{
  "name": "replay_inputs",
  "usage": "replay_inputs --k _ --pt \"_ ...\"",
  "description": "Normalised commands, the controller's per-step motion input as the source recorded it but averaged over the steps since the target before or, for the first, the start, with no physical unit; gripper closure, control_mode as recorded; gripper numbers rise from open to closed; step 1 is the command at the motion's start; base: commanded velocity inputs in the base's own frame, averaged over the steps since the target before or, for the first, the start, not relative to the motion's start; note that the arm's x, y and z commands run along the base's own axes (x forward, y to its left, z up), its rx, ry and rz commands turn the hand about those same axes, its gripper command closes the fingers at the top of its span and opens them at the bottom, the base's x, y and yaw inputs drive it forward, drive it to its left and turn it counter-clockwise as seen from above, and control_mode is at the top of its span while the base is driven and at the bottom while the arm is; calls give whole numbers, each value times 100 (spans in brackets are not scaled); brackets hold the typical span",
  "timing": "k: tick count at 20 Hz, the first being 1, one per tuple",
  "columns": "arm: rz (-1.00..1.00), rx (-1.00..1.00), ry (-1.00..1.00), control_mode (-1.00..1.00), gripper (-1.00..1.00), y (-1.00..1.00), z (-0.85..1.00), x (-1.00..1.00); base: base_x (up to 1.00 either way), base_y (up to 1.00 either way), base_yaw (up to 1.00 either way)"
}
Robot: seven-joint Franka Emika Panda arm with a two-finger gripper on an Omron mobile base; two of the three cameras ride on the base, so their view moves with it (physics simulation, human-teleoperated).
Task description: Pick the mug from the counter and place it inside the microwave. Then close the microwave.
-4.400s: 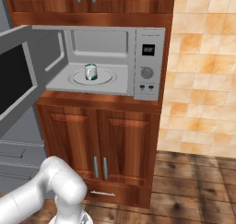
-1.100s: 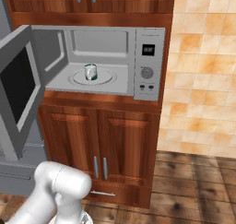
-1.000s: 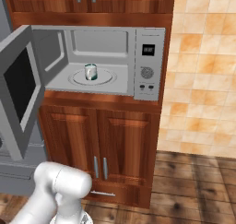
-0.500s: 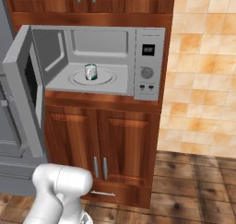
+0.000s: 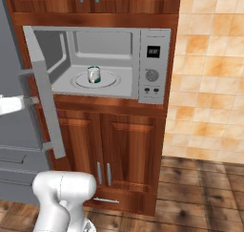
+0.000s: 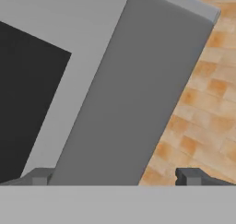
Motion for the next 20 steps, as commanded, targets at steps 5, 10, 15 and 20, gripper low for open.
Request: replay_inputs --k 5,10,15,20 --pt "17 0 10 -100 -100 -48 0 32 0 0 0" --pt "15 0 12 -100 -100 -47 0 39 0 0 0" --pt "15 0 11 -100 -100 -48 0 46 0 0 0" --pt "15 0 10 -100 -100 -48 0 54 0 0 0"
